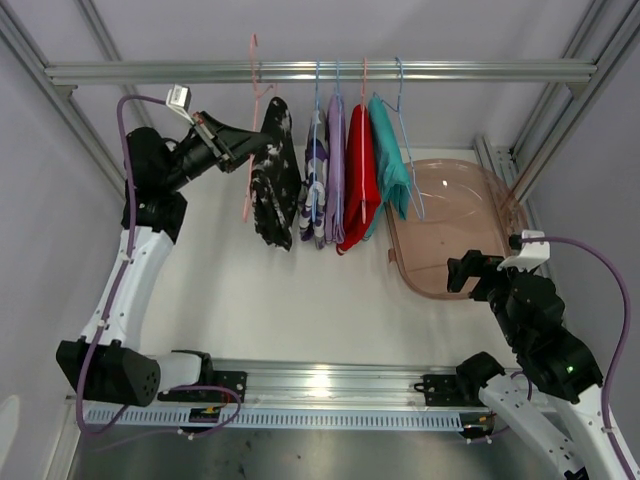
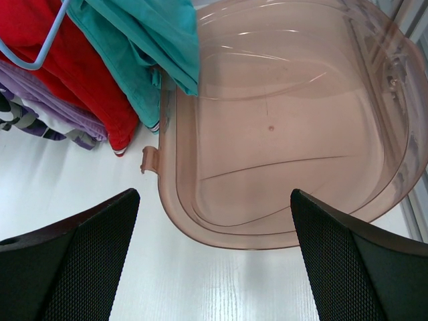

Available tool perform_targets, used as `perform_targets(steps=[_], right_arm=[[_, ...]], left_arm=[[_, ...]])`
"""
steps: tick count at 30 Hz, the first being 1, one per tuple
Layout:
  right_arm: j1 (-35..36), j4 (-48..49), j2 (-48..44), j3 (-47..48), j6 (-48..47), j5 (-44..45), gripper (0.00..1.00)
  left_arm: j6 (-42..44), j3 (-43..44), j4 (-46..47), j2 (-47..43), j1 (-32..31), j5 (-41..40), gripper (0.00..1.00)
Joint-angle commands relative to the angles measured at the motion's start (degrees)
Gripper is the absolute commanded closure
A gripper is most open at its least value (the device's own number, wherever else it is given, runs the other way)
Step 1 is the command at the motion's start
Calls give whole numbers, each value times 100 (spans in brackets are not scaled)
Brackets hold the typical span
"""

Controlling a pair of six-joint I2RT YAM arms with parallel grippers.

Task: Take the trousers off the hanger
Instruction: Pick up the hanger from the clothesline.

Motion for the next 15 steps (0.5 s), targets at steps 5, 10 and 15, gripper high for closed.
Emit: perform_targets(steps=[5,10,15], right_arm=[[26,53,77,232,-63,-79,1],[26,53,103,433,-265,-457,1],[26,-52,375,978,-476,-877,1]], left_arm=[[968,13,45,-1039,55,-234,100],[1557,-620,-349,-1933,55,-629,100],[2058,-1129,-781,-2629,55,-1262,100]])
